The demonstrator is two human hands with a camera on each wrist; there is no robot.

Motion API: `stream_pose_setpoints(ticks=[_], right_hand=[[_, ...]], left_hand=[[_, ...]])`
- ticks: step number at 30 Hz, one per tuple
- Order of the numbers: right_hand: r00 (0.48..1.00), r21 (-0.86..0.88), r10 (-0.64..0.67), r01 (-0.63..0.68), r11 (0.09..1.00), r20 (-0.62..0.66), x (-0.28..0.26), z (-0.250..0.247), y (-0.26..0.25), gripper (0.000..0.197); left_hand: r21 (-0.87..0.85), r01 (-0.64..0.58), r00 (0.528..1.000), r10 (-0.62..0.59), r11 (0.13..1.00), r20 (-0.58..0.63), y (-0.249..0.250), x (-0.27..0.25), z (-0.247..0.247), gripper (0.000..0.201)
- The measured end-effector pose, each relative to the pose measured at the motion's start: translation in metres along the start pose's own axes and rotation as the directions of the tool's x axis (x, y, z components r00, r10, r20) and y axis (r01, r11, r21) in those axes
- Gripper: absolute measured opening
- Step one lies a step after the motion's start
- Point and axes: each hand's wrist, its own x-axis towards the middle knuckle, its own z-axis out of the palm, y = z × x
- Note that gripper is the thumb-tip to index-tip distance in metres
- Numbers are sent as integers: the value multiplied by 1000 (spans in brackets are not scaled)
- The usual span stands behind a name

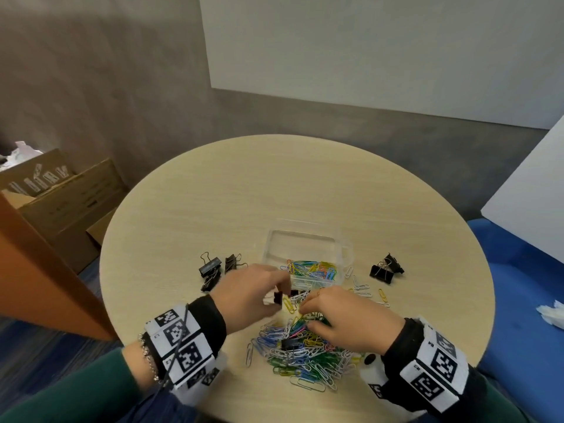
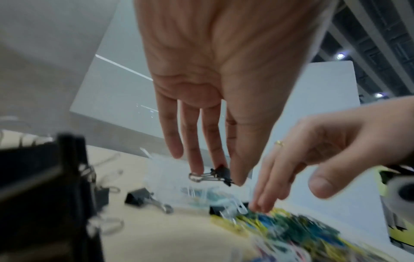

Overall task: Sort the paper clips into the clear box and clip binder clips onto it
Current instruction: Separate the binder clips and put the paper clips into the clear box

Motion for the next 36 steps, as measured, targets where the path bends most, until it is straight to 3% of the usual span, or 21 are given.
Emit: stream_pose_setpoints(ticks=[3,8,14,16,19,22,27,31,36], right_hand=[[998,-15,-59,59,998,8,7,1,-10,41],[962,-45,-244,251,967,120,21,10,-35,54],[948,-158,-156,205,966,277,12,22,-30,55],[960,-100,-164,191,977,225,3,18,-22,47],[988,0,-151,151,988,33,-4,9,-14,38],[990,-65,-105,99,993,-92,0,7,-8,36],[999,-97,-50,52,994,17,2,17,-5,48],[996,-102,-6,16,995,91,-2,14,-3,41],[997,-96,-31,37,995,66,4,12,-5,36]], left_hand=[[116,35,999,-30,993,-41,-12,2,-13,21],[313,62,990,-98,948,103,-21,6,-6,22],[345,20,981,-84,938,173,-23,4,7,43],[284,-16,987,-31,959,159,-21,5,10,50],[193,-101,981,65,976,182,-11,7,13,62],[208,-136,974,92,969,208,-5,12,16,67],[275,-99,973,36,956,228,-6,14,18,70],[342,-66,981,-2,937,192,-13,5,18,67],[365,-88,985,26,927,171,-13,-1,16,70]])
